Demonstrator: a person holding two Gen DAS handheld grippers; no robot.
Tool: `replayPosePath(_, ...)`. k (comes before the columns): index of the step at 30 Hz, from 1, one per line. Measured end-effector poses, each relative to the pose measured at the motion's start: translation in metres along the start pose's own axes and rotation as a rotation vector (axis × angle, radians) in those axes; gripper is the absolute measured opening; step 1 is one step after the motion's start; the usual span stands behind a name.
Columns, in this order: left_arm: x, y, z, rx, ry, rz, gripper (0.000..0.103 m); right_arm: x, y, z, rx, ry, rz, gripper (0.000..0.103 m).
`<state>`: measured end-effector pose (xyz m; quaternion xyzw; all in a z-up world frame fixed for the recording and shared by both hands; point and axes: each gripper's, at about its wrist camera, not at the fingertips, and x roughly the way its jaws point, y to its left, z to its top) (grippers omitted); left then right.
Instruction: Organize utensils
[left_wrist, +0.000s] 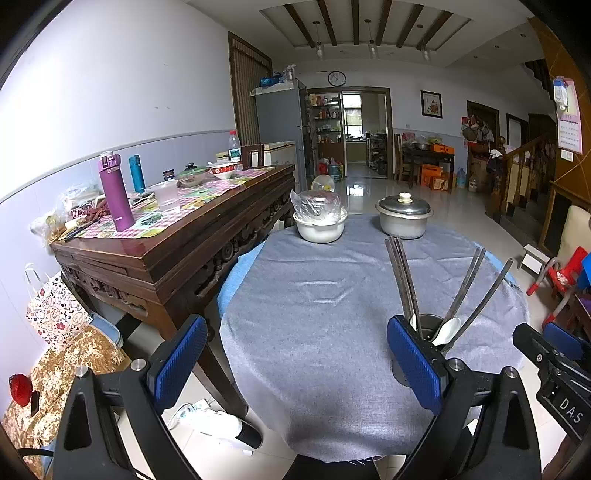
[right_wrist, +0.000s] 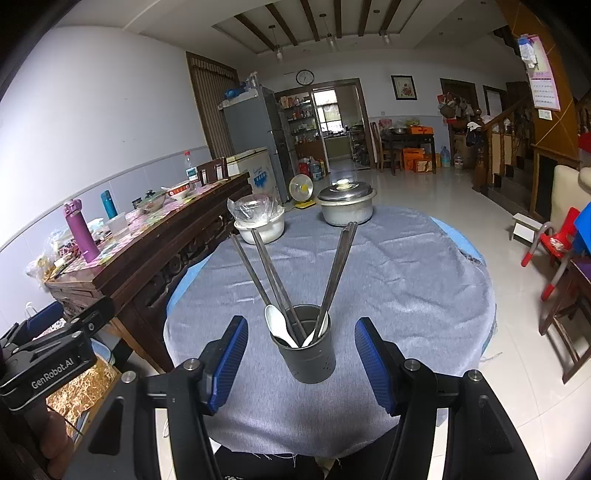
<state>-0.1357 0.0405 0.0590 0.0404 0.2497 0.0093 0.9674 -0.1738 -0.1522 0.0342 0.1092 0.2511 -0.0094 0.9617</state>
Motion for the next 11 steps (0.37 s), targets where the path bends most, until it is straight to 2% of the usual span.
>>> replayPosePath(11,0.015,-0.019,0.0,0.026,0.018,-0.024,0.098,0.014,-0.019,-0.007,0.019,0.043,0.002,0.064)
